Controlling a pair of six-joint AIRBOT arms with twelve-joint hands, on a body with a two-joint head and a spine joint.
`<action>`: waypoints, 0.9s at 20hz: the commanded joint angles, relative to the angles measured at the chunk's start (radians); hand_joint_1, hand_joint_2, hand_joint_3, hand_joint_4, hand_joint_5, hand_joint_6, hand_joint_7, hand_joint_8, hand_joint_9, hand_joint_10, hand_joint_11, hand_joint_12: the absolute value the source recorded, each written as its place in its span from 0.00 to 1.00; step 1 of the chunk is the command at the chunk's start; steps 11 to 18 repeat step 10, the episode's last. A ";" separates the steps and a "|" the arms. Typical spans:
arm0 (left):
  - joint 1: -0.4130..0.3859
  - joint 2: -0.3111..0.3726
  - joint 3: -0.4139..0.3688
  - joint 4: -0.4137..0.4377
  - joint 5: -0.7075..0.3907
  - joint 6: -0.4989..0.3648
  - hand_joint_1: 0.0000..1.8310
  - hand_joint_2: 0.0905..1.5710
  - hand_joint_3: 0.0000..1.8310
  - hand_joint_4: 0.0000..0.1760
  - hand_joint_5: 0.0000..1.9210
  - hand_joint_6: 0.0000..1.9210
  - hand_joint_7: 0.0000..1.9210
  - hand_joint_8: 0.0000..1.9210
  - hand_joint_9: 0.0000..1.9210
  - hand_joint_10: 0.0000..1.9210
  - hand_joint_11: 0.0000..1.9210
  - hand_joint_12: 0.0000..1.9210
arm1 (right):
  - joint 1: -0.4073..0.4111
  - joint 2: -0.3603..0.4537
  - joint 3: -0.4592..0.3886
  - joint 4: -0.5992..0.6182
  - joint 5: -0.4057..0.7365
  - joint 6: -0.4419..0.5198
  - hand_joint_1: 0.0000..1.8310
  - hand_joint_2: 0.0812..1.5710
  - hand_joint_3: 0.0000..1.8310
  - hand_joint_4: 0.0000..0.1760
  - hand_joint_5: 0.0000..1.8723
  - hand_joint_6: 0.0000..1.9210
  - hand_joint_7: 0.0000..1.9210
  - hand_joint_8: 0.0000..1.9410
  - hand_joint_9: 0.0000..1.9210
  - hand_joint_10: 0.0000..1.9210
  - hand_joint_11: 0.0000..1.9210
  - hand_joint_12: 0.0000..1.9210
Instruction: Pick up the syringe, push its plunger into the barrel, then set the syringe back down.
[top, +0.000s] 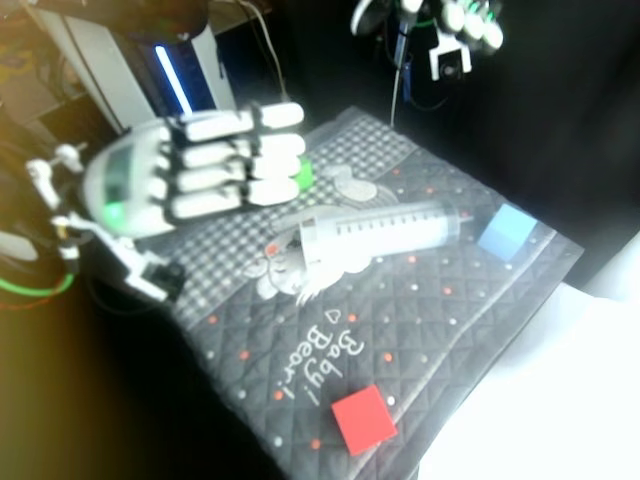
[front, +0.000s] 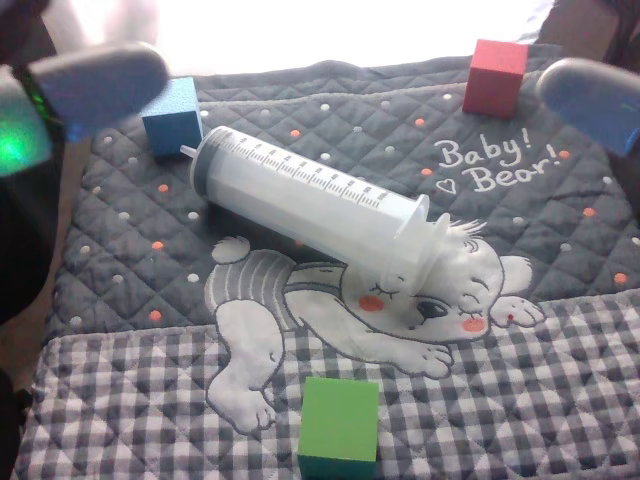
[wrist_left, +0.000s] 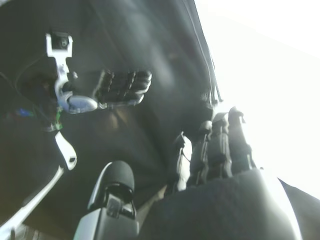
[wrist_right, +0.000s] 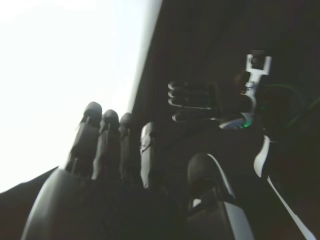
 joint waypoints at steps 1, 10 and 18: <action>0.001 0.006 0.000 -0.059 -0.172 0.003 0.00 0.85 0.05 1.00 0.00 0.00 0.00 0.00 0.00 0.00 0.00 0.00 | 0.015 0.006 -0.003 0.021 0.135 -0.006 0.00 0.72 0.00 0.46 0.00 0.00 0.00 0.00 0.00 0.00 0.00 0.00; 0.043 0.009 0.001 -0.113 -0.329 0.002 0.14 0.81 0.00 0.90 0.11 0.37 0.16 0.00 0.02 0.00 0.00 0.00 | -0.004 0.050 -0.023 0.075 0.207 -0.017 0.04 0.51 0.00 0.00 0.00 0.00 0.00 0.00 0.00 0.00 0.02 0.01; 0.043 0.009 0.001 -0.113 -0.329 0.002 0.14 0.81 0.00 0.90 0.11 0.37 0.16 0.00 0.02 0.00 0.00 0.00 | -0.004 0.050 -0.023 0.075 0.207 -0.017 0.04 0.51 0.00 0.00 0.00 0.00 0.00 0.00 0.00 0.00 0.02 0.01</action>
